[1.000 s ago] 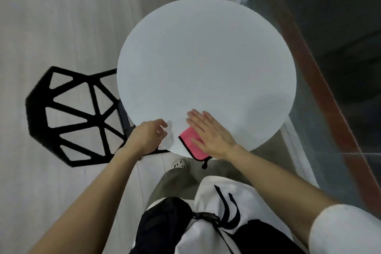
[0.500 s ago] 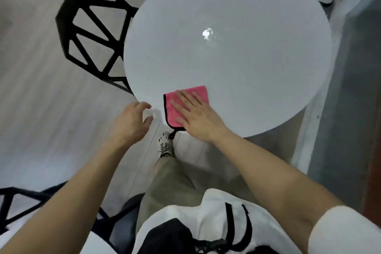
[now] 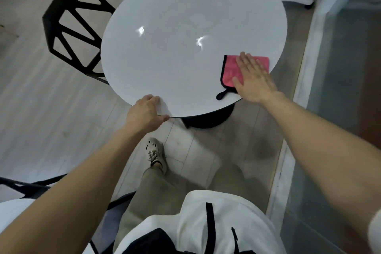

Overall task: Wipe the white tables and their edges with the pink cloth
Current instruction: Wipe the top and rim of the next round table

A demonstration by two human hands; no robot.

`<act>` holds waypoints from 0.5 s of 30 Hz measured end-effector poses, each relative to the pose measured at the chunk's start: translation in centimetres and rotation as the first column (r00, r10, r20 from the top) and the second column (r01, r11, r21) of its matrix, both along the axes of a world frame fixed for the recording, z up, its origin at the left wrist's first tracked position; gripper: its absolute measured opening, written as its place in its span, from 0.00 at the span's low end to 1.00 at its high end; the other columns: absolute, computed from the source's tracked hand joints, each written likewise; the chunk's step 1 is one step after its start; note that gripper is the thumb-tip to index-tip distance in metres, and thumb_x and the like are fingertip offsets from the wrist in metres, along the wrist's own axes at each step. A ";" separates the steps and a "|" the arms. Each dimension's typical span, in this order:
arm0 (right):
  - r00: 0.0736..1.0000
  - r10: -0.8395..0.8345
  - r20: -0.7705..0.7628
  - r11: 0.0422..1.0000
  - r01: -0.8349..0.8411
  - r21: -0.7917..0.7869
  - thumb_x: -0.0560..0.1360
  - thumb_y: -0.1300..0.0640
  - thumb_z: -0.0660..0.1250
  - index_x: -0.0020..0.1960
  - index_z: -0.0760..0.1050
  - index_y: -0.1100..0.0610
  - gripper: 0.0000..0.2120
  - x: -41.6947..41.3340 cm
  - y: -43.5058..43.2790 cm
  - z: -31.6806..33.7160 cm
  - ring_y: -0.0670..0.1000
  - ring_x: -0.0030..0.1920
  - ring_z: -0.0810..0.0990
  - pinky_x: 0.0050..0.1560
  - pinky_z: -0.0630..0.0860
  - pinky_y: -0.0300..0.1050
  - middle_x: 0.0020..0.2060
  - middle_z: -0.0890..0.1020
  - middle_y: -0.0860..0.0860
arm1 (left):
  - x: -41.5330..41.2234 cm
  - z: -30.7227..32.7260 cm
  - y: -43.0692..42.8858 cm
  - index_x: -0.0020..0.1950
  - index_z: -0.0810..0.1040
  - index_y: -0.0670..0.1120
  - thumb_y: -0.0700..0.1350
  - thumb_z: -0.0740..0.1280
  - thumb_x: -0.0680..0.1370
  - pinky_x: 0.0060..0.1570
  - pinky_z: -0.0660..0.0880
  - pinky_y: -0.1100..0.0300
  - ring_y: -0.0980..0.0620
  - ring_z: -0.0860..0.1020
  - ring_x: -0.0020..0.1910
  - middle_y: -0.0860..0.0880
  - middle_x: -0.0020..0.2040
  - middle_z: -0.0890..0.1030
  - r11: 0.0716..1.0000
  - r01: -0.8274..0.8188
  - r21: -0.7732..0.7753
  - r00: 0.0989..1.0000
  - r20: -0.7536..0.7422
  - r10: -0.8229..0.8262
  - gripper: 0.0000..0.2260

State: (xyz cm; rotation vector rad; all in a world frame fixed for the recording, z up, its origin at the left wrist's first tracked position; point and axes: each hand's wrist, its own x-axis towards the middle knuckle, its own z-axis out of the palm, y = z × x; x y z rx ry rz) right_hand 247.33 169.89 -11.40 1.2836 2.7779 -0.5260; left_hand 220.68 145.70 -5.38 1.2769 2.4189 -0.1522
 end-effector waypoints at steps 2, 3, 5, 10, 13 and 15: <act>0.998 -0.048 0.031 0.999 0.048 -0.010 0.84 0.41 0.48 0.88 0.45 0.60 0.39 -1.2 0.2 0.2 0.55 0.88 0.42 0.87 0.40 0.55 0.88 0.45 0.56 | 0.0 -0.1 0.1 0.79 0.71 0.47 0.60 0.75 0.79 0.69 0.75 0.45 0.42 0.74 0.73 0.47 0.76 0.74 0.999 0.036 -0.029 0.999 -0.033 -0.037 0.33; 0.996 -0.070 0.050 0.998 0.070 0.001 0.85 0.40 0.48 0.88 0.44 0.60 0.39 -2.0 -0.1 0.1 0.56 0.87 0.41 0.87 0.39 0.56 0.88 0.44 0.57 | -0.1 -0.2 0.0 0.79 0.70 0.47 0.59 0.75 0.79 0.69 0.75 0.45 0.42 0.75 0.73 0.46 0.76 0.74 0.997 0.053 -0.050 0.997 -0.044 -0.055 0.33; 0.989 -0.127 0.080 0.991 0.124 0.040 0.85 0.34 0.45 0.88 0.42 0.58 0.41 -3.0 -0.7 -0.3 0.56 0.87 0.39 0.86 0.38 0.58 0.87 0.42 0.57 | -0.3 -0.5 -0.3 0.79 0.67 0.47 0.59 0.76 0.79 0.64 0.76 0.46 0.42 0.77 0.68 0.46 0.74 0.73 0.992 0.088 -0.092 0.994 -0.060 -0.094 0.35; 0.975 -0.214 0.060 0.969 0.203 0.143 0.86 0.36 0.43 0.88 0.44 0.57 0.38 -6.0 -4.7 0.1 0.56 0.88 0.42 0.86 0.40 0.60 0.88 0.45 0.56 | -0.7 -1.2 -0.8 0.81 0.63 0.49 0.59 0.74 0.80 0.59 0.77 0.45 0.40 0.79 0.65 0.47 0.77 0.69 0.989 0.111 -0.095 0.989 -0.091 -0.119 0.35; 0.997 0.072 0.028 0.988 -0.075 0.136 0.86 0.39 0.42 0.89 0.46 0.56 0.36 -10.6 -12.4 0.3 0.55 0.88 0.43 0.86 0.41 0.60 0.88 0.47 0.55 | -1.0 -1.2 -0.9 0.84 0.60 0.49 0.56 0.74 0.81 0.65 0.77 0.42 0.37 0.77 0.68 0.45 0.82 0.64 0.987 0.114 -0.114 0.991 -0.054 -0.121 0.37; 0.970 0.241 0.031 0.962 -0.243 0.122 0.86 0.39 0.43 0.89 0.48 0.53 0.35 -11.7 -15.6 -0.1 0.55 0.88 0.44 0.86 0.42 0.60 0.88 0.48 0.54 | -1.2 -1.0 -0.8 0.84 0.60 0.48 0.55 0.74 0.81 0.65 0.77 0.42 0.36 0.77 0.69 0.44 0.82 0.64 0.984 0.123 -0.128 0.991 -0.036 -0.128 0.37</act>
